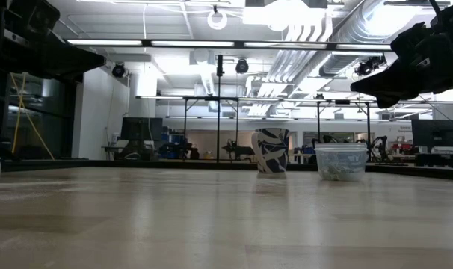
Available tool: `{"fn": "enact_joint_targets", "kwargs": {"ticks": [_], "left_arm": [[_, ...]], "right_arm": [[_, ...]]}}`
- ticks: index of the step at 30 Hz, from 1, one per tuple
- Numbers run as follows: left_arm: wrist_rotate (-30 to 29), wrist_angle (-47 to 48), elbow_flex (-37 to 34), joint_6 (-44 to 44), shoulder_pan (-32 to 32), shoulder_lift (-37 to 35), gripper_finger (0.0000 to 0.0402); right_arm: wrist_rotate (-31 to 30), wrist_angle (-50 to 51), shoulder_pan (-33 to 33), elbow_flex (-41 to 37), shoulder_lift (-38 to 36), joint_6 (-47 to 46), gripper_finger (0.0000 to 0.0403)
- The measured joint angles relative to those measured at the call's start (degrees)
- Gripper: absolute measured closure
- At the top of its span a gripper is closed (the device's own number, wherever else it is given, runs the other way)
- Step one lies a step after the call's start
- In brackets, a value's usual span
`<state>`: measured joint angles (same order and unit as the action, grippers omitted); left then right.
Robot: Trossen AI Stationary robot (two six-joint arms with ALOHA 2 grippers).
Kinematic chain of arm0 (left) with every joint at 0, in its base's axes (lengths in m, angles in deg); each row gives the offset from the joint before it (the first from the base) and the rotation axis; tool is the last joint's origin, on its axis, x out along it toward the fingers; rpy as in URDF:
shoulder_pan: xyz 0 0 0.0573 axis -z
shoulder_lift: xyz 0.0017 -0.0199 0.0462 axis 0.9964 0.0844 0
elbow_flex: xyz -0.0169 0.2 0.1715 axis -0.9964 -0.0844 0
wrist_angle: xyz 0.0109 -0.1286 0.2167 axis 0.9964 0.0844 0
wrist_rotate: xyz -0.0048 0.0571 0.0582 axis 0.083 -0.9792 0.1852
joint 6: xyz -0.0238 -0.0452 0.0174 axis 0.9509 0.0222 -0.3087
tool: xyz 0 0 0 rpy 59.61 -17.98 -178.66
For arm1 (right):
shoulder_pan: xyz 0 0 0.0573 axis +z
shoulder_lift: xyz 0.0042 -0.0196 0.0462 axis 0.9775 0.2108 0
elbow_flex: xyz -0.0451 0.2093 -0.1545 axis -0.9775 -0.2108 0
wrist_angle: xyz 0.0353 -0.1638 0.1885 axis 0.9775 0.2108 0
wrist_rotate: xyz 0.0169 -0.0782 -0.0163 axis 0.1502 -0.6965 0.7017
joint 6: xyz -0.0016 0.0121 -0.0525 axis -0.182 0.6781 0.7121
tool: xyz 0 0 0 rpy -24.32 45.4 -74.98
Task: Pick and place Stevia / Truvia into bins
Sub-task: Return to Home Position
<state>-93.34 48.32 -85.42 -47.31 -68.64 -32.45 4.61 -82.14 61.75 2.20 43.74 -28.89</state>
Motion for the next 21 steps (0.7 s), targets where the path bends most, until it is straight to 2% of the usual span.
{"fn": "enact_joint_targets", "kwargs": {"ticks": [21], "left_arm": [[0.0,-0.01,0.0,0.0,0.01,0.0,0.0357]], "right_arm": [[0.0,-0.01,-0.01,0.0,0.0,0.0,0.0395]]}}
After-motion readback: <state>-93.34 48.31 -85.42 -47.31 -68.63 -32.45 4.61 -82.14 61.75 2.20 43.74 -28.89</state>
